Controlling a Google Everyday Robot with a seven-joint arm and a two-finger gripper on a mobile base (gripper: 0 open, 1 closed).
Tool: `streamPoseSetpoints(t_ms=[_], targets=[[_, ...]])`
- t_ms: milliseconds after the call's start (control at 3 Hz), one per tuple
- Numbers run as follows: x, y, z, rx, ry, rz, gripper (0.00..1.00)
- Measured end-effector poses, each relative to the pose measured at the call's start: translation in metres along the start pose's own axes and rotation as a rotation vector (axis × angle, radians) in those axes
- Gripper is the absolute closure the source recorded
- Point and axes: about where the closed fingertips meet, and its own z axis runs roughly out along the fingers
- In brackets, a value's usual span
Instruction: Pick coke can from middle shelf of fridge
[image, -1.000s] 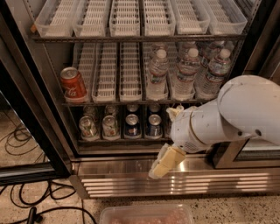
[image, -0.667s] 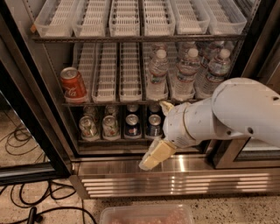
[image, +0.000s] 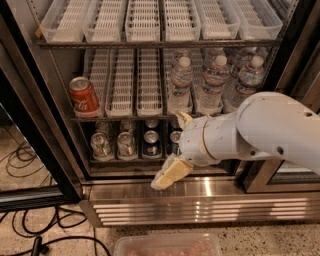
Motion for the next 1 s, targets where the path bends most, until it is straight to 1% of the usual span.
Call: streamPoseSetpoints(t_ms=[333, 667, 1000], targets=[[-0.045, -0.02, 0.031, 0.057, -0.173, -0.049, 0.0], [-0.085, -0.037, 0.056, 0.095, -0.322, -0.076, 0.0], [-0.119, -0.045, 0.071, 0.099, -0.443, -0.093, 0.0]])
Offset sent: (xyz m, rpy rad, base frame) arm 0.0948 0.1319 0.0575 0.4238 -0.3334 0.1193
